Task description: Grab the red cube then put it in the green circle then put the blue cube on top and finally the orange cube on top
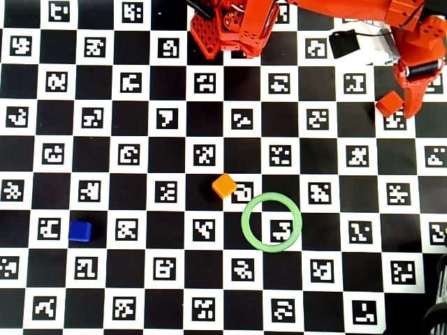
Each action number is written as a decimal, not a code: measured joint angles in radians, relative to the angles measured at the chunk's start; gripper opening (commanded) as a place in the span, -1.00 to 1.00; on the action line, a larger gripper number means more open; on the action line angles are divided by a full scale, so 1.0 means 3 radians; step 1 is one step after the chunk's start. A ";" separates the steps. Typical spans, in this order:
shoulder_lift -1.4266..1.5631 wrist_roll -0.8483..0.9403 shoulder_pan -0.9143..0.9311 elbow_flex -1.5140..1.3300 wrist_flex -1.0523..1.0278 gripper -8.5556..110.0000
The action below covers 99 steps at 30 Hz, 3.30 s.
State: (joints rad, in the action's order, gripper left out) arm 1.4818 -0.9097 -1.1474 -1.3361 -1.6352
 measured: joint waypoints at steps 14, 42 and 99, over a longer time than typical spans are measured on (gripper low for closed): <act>-0.0496 -0.0107 0.0087 -0.0010 0.0235 -0.02; 0.0061 -0.0051 -0.0061 -0.1386 0.1611 -0.07; -0.0261 0.0654 -0.0102 -0.1708 0.2362 -0.16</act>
State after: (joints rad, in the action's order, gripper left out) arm 1.4036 -0.7133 -1.1781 -1.8484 -0.9265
